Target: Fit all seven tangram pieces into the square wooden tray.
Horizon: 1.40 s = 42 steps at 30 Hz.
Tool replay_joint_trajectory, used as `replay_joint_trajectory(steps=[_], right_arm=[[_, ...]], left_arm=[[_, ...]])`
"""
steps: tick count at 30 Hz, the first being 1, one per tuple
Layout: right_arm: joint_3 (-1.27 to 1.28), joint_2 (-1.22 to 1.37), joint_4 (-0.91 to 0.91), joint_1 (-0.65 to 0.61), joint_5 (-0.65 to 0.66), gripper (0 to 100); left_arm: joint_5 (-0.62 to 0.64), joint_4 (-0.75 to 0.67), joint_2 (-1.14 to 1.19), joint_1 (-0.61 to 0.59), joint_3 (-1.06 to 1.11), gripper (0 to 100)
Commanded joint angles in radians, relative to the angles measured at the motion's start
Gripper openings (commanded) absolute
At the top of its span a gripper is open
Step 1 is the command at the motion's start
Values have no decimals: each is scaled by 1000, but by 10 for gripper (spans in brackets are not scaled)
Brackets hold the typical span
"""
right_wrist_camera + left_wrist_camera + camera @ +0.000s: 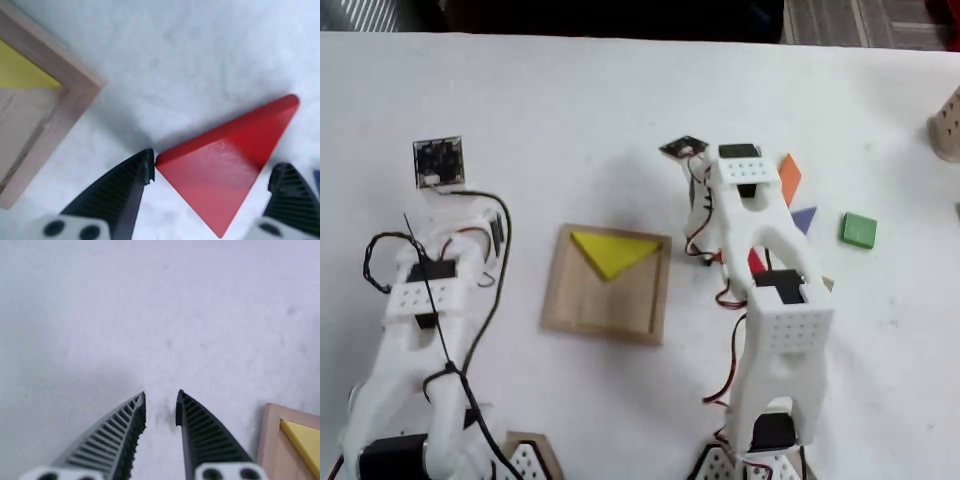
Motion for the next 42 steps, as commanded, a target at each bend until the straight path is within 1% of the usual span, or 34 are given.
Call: replay_joint_trajectory(steps=[1, 6, 8, 12, 15, 20, 23, 27, 31, 42], right_arm=[[-46, -82, 2, -16, -8, 355], [25, -163, -22, -18, -11, 355], [94, -223, -81, -18, -49, 355], [245, -331, -206, -13, -84, 354], [287, -338, -251, -7, -109, 353], [282, -255, -254, 7, -84, 300], [272, -219, -245, 5, -38, 312], [235, -209, -194, 12, -34, 314], [235, -209, -189, 8, -35, 329], [227, -173, -189, 13, -29, 325]], left_arm=[[-2, -11, -31, 15, -29, 124], [-2, -11, -31, 15, -29, 124], [-2, -11, -31, 15, -29, 124], [-2, -11, -31, 15, -29, 124], [-2, -11, -31, 15, -29, 124], [-2, -11, -31, 15, -29, 124], [-2, -11, -31, 15, -29, 124], [-2, -11, -31, 15, -29, 124], [-2, -11, -31, 15, -29, 124], [-2, -11, -31, 15, -29, 124]])
